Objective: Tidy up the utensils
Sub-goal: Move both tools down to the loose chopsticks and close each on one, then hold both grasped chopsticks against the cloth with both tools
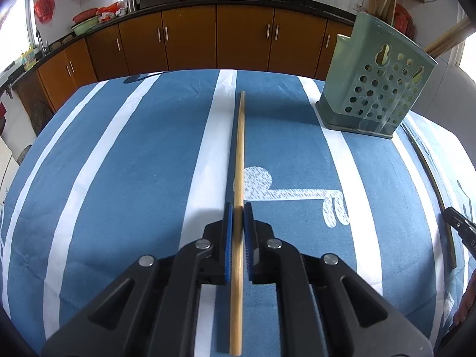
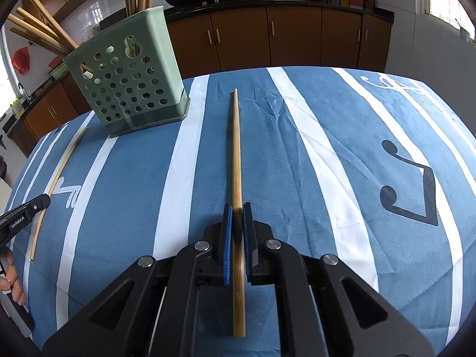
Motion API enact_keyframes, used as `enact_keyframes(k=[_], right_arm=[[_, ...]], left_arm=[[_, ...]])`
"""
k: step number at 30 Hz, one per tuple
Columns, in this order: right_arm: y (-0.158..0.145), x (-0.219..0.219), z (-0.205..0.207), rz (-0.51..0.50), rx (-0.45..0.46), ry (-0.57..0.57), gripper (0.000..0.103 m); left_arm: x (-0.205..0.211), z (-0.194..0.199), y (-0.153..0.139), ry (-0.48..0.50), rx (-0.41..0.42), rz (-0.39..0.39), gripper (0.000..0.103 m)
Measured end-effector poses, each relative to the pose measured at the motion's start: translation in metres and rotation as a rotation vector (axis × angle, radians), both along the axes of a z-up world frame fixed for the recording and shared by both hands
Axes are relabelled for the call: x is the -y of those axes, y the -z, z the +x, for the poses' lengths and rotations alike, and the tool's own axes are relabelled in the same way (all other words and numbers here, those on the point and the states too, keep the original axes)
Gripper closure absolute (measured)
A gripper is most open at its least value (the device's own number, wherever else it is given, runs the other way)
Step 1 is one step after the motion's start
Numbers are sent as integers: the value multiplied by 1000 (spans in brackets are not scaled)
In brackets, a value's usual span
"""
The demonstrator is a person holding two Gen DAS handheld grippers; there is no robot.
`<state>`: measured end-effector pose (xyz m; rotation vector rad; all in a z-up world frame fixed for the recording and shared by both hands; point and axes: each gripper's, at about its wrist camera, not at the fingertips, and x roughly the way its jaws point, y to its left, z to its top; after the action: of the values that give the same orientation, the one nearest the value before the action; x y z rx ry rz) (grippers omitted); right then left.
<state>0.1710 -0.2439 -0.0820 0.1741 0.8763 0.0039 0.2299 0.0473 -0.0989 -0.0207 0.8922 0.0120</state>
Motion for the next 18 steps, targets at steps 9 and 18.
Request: enact_keyframes(k=[9,18], right_arm=[[0,-5,2,-36,-5,-1,94],[0,-9,2,-63,-6,0,94]], left_arm=[[-1,-1,1,6,4,-34,90],[2,-1,1,5,3,-15,90]])
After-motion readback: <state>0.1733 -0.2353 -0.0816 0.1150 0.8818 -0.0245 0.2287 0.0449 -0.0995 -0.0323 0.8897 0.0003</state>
